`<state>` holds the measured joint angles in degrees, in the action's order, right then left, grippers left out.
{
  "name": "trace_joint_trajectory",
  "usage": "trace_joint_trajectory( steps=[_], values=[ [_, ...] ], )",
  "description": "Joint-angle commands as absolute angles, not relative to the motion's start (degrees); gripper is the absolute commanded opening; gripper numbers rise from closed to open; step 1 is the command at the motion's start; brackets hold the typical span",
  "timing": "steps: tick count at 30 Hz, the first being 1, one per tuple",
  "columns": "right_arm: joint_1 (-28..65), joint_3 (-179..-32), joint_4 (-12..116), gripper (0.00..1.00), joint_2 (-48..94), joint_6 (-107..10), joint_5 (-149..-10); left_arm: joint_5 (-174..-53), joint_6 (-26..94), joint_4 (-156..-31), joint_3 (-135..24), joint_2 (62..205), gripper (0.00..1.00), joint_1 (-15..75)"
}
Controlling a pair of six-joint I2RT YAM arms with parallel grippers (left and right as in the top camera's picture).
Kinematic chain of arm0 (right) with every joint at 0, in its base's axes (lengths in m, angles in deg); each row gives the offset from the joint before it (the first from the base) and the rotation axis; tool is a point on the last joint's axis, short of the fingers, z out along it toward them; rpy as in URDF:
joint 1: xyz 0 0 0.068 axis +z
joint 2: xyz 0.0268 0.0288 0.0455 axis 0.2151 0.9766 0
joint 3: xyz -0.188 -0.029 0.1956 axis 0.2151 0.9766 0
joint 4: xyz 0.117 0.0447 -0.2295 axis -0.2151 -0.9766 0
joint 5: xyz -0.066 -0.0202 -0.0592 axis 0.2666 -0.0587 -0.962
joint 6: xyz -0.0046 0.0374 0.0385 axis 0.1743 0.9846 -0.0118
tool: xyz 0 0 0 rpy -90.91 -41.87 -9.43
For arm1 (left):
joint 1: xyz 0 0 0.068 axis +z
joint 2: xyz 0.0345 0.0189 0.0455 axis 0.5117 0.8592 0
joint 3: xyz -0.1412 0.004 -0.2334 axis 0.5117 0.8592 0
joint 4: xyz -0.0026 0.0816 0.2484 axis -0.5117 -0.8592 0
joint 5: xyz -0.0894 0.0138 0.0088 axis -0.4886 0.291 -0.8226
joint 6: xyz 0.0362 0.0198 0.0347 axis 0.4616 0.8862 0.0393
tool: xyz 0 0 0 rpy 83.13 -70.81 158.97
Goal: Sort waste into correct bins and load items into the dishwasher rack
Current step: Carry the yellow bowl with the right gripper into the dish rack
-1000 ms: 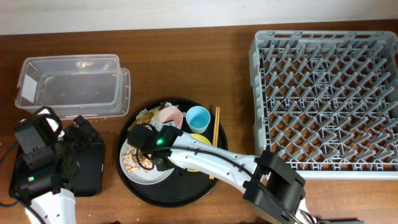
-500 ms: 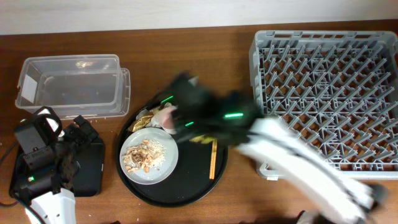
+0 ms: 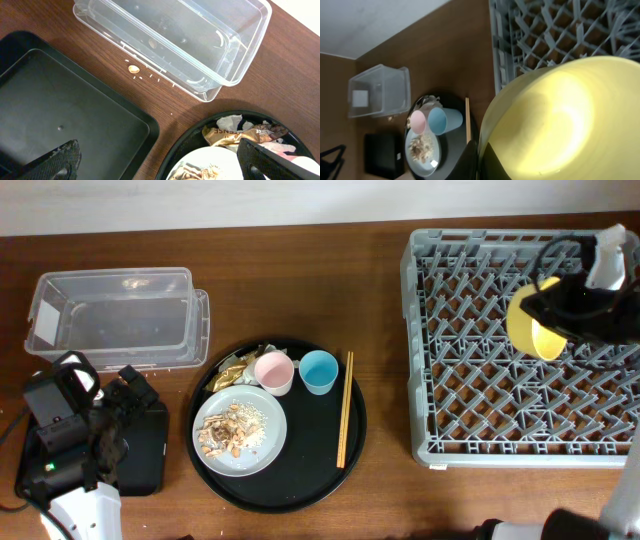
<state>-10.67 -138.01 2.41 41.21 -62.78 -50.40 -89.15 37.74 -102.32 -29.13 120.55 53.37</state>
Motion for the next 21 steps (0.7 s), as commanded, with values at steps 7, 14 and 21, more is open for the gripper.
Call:
trace_joint_trajectory(
  steps=[7,14,21],
  values=[
    [-13.8,-134.7,2.4,0.04,60.0,-82.2,-22.0,-88.8,37.2,-102.2,-30.0,120.6,0.99,53.6],
    [-17.1,-134.2,2.4,0.04,67.6,-84.9,-19.4,-88.8,37.2,-102.2,-30.0,120.6,0.99,53.6],
    [-24.4,-129.5,2.6,0.04,71.7,-90.0,-10.7,-88.8,37.2,-102.2,-30.0,120.6,0.99,53.6]
  ],
)
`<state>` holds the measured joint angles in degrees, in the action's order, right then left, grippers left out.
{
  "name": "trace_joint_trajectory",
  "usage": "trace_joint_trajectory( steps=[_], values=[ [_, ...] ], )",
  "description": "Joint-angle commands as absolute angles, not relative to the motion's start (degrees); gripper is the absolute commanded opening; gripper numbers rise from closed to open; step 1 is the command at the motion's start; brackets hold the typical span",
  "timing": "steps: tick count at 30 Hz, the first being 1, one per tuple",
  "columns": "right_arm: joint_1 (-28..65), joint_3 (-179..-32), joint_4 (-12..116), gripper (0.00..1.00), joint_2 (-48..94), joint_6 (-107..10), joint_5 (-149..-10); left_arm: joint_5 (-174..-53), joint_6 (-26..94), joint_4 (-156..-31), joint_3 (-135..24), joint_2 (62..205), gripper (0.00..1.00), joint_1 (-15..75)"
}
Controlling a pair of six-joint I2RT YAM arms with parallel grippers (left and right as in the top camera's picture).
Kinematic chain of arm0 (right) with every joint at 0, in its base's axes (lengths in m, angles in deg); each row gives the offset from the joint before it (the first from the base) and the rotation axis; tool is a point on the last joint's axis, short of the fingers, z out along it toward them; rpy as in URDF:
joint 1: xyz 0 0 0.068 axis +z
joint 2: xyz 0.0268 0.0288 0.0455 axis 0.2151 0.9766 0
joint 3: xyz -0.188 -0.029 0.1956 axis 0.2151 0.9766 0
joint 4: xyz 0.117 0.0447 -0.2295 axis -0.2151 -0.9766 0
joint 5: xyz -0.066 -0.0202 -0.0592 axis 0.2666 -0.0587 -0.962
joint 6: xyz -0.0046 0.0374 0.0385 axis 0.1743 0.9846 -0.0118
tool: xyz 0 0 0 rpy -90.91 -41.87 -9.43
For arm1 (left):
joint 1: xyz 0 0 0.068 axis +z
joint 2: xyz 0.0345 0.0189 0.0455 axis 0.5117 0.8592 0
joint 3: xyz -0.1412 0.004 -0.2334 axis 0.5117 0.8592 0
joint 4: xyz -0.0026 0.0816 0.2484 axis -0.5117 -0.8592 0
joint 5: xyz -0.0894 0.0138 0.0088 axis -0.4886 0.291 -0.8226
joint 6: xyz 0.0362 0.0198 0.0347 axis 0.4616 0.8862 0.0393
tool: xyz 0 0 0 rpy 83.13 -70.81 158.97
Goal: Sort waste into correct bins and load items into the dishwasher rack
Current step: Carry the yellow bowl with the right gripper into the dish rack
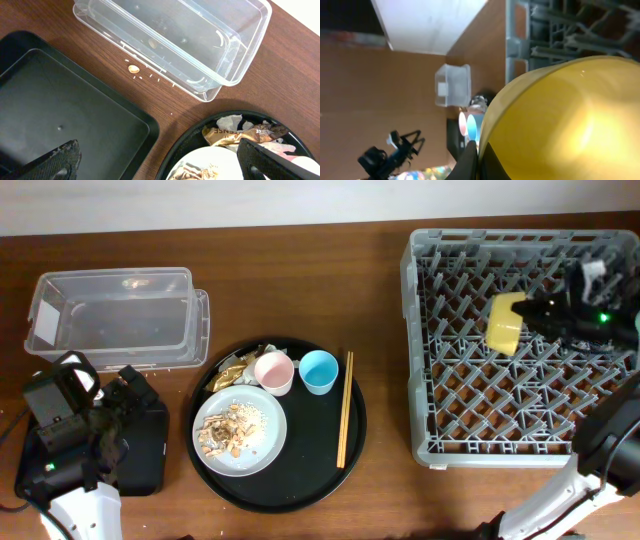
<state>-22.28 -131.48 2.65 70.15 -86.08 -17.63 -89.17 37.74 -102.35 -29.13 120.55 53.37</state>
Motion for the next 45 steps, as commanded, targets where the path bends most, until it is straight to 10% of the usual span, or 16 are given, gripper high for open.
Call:
trace_joint_trajectory(
  steps=[1,10,15,27,40,45],
  values=[
    [-25.3,-127.5,2.8,0.04,71.9,-92.4,-7.9,-88.8,37.2,-102.2,-30.0,120.6,0.99,53.6],
    [-32.9,-123.3,0.7,0.04,71.9,-90.7,-8.4,-88.8,37.2,-102.2,-30.0,120.6,0.99,53.6],
    [-36.7,-123.3,-0.7,0.53,71.9,-90.7,-11.5,-88.8,37.2,-102.3,-30.0,120.6,0.99,53.6],
    [-42.8,-123.4,-12.5,0.64,58.9,-95.1,-15.6,-88.8,37.2,-102.3,-30.0,120.6,0.99,53.6],
    [-38.8,-123.4,3.0,0.52,45.5,-74.2,-30.1,-88.8,37.2,-102.3,-30.0,120.6,0.99,53.6],
    [-26.0,-123.4,12.8,0.20,45.5,-54.4,-59.3,-88.8,37.2,-102.3,-30.0,120.6,0.99,53.6]
  ],
)
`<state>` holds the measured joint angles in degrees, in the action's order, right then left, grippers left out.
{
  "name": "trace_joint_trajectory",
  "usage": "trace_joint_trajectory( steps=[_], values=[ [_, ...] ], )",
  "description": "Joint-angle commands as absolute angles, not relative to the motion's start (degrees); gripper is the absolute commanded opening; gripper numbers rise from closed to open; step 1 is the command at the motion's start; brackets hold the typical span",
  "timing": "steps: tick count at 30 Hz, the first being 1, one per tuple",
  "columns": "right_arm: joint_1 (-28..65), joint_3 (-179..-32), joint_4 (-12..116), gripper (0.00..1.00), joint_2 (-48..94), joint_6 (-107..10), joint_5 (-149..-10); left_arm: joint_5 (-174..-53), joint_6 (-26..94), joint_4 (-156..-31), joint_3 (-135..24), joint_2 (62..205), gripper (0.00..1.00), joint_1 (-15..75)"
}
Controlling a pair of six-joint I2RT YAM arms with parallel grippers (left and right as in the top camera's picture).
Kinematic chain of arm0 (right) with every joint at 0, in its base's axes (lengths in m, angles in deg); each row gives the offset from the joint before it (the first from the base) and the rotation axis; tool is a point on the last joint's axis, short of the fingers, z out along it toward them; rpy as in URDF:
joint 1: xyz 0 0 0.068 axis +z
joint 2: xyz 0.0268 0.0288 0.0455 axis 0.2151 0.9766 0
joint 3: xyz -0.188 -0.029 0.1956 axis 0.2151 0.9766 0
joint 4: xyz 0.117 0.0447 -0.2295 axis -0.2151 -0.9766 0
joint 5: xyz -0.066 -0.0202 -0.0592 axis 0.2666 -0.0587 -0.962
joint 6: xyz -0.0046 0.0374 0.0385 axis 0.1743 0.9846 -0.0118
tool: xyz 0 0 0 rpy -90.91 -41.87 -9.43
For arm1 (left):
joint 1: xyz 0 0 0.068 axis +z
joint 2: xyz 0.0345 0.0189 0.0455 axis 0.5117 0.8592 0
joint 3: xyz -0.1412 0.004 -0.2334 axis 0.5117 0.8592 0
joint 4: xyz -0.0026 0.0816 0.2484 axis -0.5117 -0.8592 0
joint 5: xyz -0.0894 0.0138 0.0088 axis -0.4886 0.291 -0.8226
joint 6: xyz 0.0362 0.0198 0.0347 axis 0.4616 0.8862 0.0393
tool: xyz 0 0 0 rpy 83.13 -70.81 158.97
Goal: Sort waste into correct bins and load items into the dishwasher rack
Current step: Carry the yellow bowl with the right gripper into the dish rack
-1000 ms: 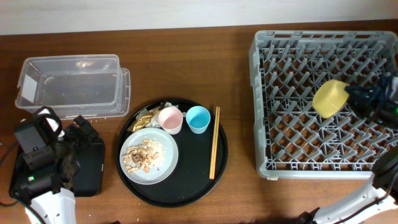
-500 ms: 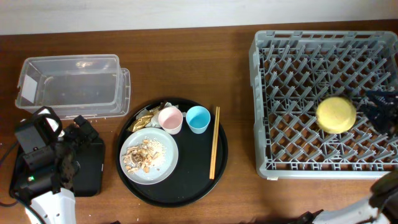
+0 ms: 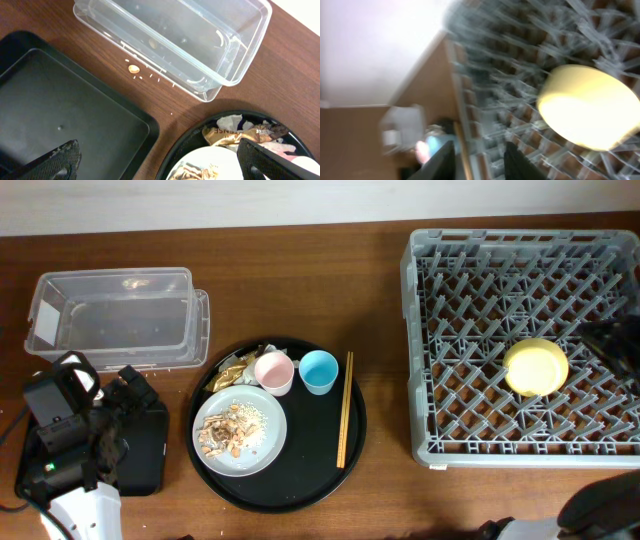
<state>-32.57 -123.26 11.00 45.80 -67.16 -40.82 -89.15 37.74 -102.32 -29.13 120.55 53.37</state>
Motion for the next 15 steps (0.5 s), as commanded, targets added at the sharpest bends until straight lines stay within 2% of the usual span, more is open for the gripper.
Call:
trace_joint_trajectory(
  steps=[1,3,6,15],
  values=[
    [-23.3,-123.4,13.5,0.16,45.6,-52.1,-63.8,-88.8,37.2,-102.3,-30.0,120.6,0.99,53.6],
    [-17.9,-123.4,13.6,0.08,46.3,-47.5,-74.3,-88.8,37.2,-102.3,-30.0,120.6,0.99,53.6],
    [-11.6,-123.4,12.1,0.04,48.8,-42.0,-85.8,-88.8,37.2,-102.3,-30.0,120.6,0.99,53.6],
    [-9.1,-123.4,9.9,0.04,56.6,-39.4,-90.9,-88.8,37.2,-102.3,-30.0,120.6,0.99,53.6]
  ],
)
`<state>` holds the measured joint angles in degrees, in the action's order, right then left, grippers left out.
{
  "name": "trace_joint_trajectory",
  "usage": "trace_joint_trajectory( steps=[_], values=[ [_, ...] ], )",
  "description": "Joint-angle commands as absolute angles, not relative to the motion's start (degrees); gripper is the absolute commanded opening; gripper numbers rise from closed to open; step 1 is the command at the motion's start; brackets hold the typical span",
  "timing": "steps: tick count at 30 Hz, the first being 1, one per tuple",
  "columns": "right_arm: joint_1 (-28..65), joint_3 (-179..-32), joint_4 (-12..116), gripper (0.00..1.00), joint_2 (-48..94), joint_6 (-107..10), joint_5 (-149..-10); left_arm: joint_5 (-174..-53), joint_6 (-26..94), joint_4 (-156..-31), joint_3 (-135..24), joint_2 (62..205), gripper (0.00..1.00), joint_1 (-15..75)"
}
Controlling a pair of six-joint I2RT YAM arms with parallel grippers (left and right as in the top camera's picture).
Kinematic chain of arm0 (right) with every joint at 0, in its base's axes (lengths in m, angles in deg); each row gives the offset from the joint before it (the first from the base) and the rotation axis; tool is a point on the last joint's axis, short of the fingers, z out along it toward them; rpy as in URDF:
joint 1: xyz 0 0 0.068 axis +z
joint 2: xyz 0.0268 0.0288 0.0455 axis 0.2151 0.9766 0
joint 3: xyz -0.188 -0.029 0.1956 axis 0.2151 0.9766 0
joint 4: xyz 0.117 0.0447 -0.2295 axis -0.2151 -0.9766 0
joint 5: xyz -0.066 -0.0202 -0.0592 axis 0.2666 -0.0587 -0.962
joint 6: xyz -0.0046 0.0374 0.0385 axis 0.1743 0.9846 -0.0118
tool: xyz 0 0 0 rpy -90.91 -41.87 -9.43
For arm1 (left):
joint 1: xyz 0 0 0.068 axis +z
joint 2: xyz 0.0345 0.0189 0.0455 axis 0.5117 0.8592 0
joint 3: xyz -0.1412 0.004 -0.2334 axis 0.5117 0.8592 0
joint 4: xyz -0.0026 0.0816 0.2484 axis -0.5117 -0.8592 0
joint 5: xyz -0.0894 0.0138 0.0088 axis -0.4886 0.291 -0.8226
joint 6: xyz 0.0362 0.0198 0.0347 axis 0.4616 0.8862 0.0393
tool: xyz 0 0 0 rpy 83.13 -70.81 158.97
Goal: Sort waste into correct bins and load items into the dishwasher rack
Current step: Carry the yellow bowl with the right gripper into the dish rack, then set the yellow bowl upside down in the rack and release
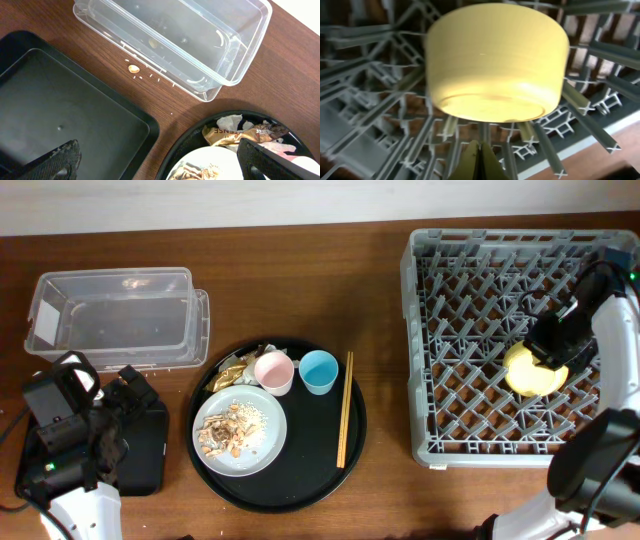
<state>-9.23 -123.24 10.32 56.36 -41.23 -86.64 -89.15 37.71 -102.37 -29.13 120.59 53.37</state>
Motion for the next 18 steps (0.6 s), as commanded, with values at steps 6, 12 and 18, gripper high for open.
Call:
trace_joint_trajectory(
  steps=[6,12,18],
  values=[
    [-9.1,-123.3,11.9,0.04,58.1,-39.4,-91.2,-88.8,37.2,-102.3,-30.0,120.6,0.99,53.6],
    [-9.1,-123.4,17.3,0.04,59.4,-39.4,-91.3,-88.8,37.2,-102.3,-30.0,120.6,0.99,53.6],
    [-10.5,-123.7,20.8,0.04,59.4,-39.4,-91.3,-88.8,37.2,-102.3,-30.0,120.6,0.99,53.6]
  ],
)
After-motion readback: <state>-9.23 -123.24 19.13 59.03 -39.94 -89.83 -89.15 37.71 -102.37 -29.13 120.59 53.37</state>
